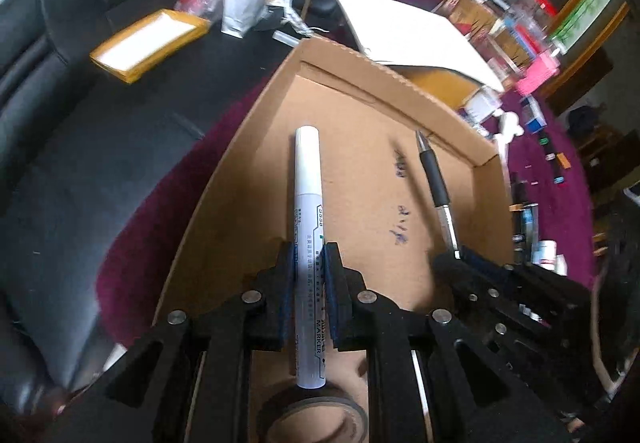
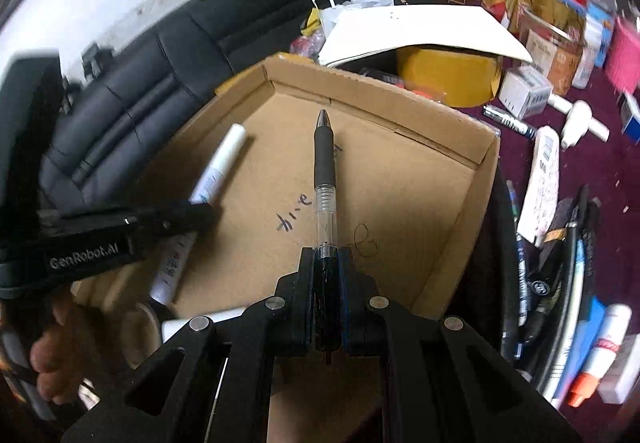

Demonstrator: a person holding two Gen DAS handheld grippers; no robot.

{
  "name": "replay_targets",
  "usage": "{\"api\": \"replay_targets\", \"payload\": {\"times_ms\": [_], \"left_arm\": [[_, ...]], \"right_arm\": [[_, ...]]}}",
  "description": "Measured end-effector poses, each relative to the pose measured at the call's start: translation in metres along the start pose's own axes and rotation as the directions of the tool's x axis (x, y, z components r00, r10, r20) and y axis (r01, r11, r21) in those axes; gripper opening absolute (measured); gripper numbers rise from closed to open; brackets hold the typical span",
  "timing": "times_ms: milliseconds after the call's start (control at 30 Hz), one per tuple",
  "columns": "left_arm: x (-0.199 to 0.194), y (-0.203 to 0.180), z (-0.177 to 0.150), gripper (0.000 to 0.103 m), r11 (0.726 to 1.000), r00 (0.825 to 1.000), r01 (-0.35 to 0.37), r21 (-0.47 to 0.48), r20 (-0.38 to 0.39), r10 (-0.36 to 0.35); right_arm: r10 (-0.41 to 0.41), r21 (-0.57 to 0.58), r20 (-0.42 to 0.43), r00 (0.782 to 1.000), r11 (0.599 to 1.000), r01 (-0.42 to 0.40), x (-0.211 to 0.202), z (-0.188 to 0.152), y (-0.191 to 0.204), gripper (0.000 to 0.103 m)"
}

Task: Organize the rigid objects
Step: 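Carry marker and pen into the tray and open both tools, then withdraw both tools from the tray back toward the pen pile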

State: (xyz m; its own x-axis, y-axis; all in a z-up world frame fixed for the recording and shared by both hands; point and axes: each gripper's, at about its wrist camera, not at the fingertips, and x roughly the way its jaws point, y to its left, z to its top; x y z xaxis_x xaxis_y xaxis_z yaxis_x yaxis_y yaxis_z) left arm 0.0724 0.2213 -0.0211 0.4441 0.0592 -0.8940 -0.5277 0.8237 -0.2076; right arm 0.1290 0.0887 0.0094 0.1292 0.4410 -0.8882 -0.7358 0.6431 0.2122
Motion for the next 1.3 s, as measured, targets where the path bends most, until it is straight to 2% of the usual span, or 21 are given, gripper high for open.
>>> {"api": "replay_targets", "payload": {"times_ms": [100,167,300,367,400,433,467,600,700,767,833,900,933,1000,1100,1167,1233,1300], "left_arm": [[-0.001,-0.002,-0.003,0.012,1.000,1.000,-0.015,0.011,-0.002,0.015],[-0.001,-0.002,-0.002,0.012,1.000,1.000,0.004,0.010,-0.010,-0.004],[-0.001,0.001,-0.002,0.012,0.999,0.999,0.035,-0.002,-0.001,-0.035],[-0.002,0.004,-0.003,0.012,0.996,0.996,0.084,-0.020,-0.006,-0.084],[-0.004,0.007,-0.003,0.013,0.994,0.994,0.108,-0.033,-0.001,-0.108],[-0.007,0.009,-0.004,0.014,0.992,0.993,0.121,-0.046,0.013,-0.121],[-0.010,0.009,-0.005,0.016,0.991,0.992,0.124,-0.052,0.030,-0.123],[-0.036,0.002,-0.011,0.021,0.996,0.986,0.078,-0.040,0.150,-0.071],[-0.056,-0.003,-0.019,0.021,0.989,0.973,0.136,-0.057,0.193,-0.123],[-0.070,-0.013,-0.031,0.021,0.990,0.967,0.136,-0.034,0.223,-0.125],[-0.083,-0.026,-0.047,0.021,0.991,0.955,0.131,0.005,0.269,-0.127],[-0.089,-0.037,-0.061,0.028,0.991,0.948,0.130,0.038,0.288,-0.136],[-0.090,-0.045,-0.070,0.036,0.989,0.944,0.140,0.049,0.295,-0.148],[-0.088,-0.059,-0.081,0.040,0.987,0.937,0.153,0.055,0.309,-0.163],[-0.081,-0.082,-0.091,0.040,0.986,0.943,0.143,0.082,0.293,-0.161],[-0.079,-0.092,-0.095,0.040,0.978,0.941,0.183,0.100,0.270,-0.204],[-0.076,-0.104,-0.102,0.040,0.965,0.939,0.219,0.143,0.236,-0.248],[-0.070,-0.112,-0.107,0.040,0.965,0.949,0.207,0.162,0.207,-0.238]], "right_arm": [[-0.023,-0.020,-0.014,1.000,1.000,0.023,0.001,0.002,0.005,0.010],[-0.025,-0.026,-0.020,0.999,0.999,0.024,0.001,0.004,0.005,0.010],[0.016,-0.003,-0.018,1.000,1.000,-0.016,0.001,0.006,0.001,0.013],[0.038,0.005,0.009,0.999,0.999,-0.038,-0.004,0.006,-0.002,0.023],[0.044,0.013,0.027,0.999,0.999,-0.044,-0.005,0.006,-0.003,0.034],[0.066,0.026,0.058,0.996,0.997,-0.067,-0.010,0.006,-0.007,0.038],[0.087,0.033,0.073,0.994,0.995,-0.089,-0.013,0.007,-0.009,0.039],[0.161,0.072,0.114,0.980,0.983,-0.170,-0.018,0.010,-0.011,0.039],[0.199,0.080,0.151,0.968,0.974,-0.212,-0.031,0.007,-0.014,0.039],[0.212,0.071,0.178,0.961,0.971,-0.228,-0.045,0.002,-0.014,0.039],[0.232,0.065,0.207,0.951,0.966,-0.250,-0.062,-0.013,-0.015,0.039],[0.257,0.061,0.226,0.940,0.959,-0.277,-0.073,-0.030,-0.018,0.041],[0.262,0.072,0.246,0.933,0.955,-0.287,-0.082,-0.046,-0.025,0.042],[0.258,0.096,0.268,0.928,0.952,-0.292,-0.090,-0.063,-0.034,0.044],[0.252,0.150,0.310,0.917,0.939,-0.309,-0.104,-0.097,-0.061,0.044],[0.260,0.185,0.325,0.910,0.926,-0.330,-0.111,-0.121,-0.077,0.044],[0.230,0.213,0.332,0.915,0.927,-0.310,-0.116,-0.139,-0.088,0.045],[0.207,0.243,0.328,0.922,0.924,-0.294,-0.119,-0.149,-0.098,0.047]]}}
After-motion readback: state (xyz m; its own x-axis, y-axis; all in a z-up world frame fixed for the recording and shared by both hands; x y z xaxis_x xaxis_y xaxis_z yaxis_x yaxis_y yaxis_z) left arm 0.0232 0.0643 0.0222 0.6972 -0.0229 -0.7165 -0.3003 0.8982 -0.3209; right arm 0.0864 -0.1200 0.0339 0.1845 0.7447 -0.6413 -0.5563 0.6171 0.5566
